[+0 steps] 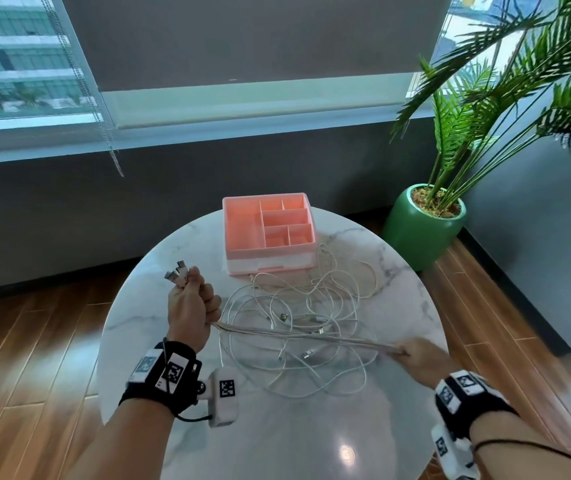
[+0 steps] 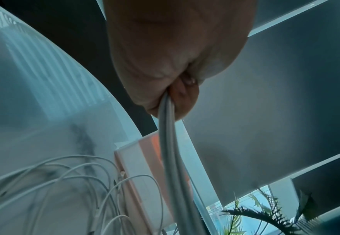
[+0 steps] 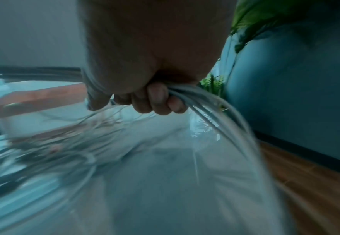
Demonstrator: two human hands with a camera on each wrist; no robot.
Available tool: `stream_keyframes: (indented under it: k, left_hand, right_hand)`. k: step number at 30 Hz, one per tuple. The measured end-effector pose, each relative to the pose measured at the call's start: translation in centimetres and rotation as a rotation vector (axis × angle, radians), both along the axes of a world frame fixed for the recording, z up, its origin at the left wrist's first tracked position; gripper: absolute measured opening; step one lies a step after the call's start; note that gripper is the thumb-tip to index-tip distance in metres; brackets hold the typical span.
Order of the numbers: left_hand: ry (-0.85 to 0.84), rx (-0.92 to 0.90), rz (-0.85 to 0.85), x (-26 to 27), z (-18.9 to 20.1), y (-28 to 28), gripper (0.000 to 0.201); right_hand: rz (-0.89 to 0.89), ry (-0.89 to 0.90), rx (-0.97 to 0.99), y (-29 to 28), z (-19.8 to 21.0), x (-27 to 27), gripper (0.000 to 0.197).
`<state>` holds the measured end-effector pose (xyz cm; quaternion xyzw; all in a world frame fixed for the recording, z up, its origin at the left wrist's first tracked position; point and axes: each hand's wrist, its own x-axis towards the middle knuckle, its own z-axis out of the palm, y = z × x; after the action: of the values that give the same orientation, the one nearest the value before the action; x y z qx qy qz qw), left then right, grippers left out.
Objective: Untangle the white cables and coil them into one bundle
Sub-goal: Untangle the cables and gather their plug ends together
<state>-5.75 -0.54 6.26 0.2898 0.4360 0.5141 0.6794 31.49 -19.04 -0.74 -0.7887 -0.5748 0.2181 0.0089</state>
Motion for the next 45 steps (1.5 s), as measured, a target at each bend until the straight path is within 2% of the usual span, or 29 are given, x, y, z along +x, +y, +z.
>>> stream_keyframes:
  k: [2, 3, 5, 6, 8, 11, 13, 15, 18, 20, 22, 25, 28, 30, 38, 45]
  left_hand:
    - [0.001, 0.005, -0.065, 0.1, -0.4, -0.3, 0.042]
    - [0.006, 0.007, -0.093, 0.4, -0.5, -0.6, 0.042]
    - [0.010, 0.018, -0.130, 1.2, -0.7, -1.1, 0.043]
    - [0.011, 0.021, -0.139, 1.5, -0.7, -1.2, 0.044]
    - [0.015, 0.026, -0.149, 1.5, -0.4, -1.1, 0.045]
    - [0.064, 0.028, -0.145, 0.9, -0.1, -0.6, 0.046]
    - [0.103, 0.028, -0.144, 0.5, -0.1, -0.5, 0.044]
    - [0.131, 0.024, -0.150, 0.1, -0.1, -0.5, 0.044]
    - [0.156, 0.016, -0.155, -0.2, -0.2, -0.7, 0.044]
    - [0.160, 0.019, -0.156, -0.3, -0.3, -0.9, 0.044]
    - [0.161, 0.024, -0.160, -0.3, -0.2, -1.0, 0.043]
    - [0.163, 0.022, -0.163, -0.6, -0.3, -1.2, 0.043]
    - [0.149, 0.017, -0.170, -1.2, -0.4, -1.2, 0.041]
    - [0.141, 0.017, -0.170, -1.5, -0.3, -1.2, 0.041]
    - [0.120, 0.037, -0.160, -2.0, -0.2, -1.8, 0.041]
    - [0.129, 0.052, -0.161, -2.0, 0.4, -1.8, 0.042]
  right_hand:
    - [-0.110, -0.114, 0.087, -0.7, 1.7, 2.0, 0.045]
    - [-0.153, -0.159, 0.173, -0.8, 2.2, 2.9, 0.039]
    - [-0.208, -0.172, 0.323, -0.8, 2.9, 3.4, 0.045]
    - [-0.227, -0.148, 0.324, -0.8, 2.7, 3.4, 0.048]
    - [-0.228, -0.097, 0.203, -1.3, 1.4, 3.1, 0.044]
    - [-0.104, 0.023, -0.149, -1.9, -1.9, 1.6, 0.042]
    - [-0.002, 0.099, -0.336, -1.5, -2.1, -0.6, 0.040]
    - [0.055, 0.165, -0.392, -0.4, -0.7, -2.4, 0.046]
    - [0.028, 0.278, -0.199, 2.2, 1.3, -3.9, 0.066]
    - [0.025, 0.300, -0.052, 4.3, 2.3, -5.0, 0.060]
    - [0.050, 0.272, -0.001, 6.4, 2.8, -6.8, 0.045]
    - [0.144, 0.189, -0.095, 8.9, 1.6, -9.7, 0.030]
    - [0.168, 0.082, -0.116, 9.8, -0.3, -11.2, 0.026]
    - [0.145, 0.075, -0.081, 10.3, -1.1, -11.3, 0.025]
    - [0.203, -0.096, -0.127, 11.6, -3.8, -11.9, 0.035]
    - [0.146, -0.071, -0.108, 10.9, -4.1, -12.3, 0.007]
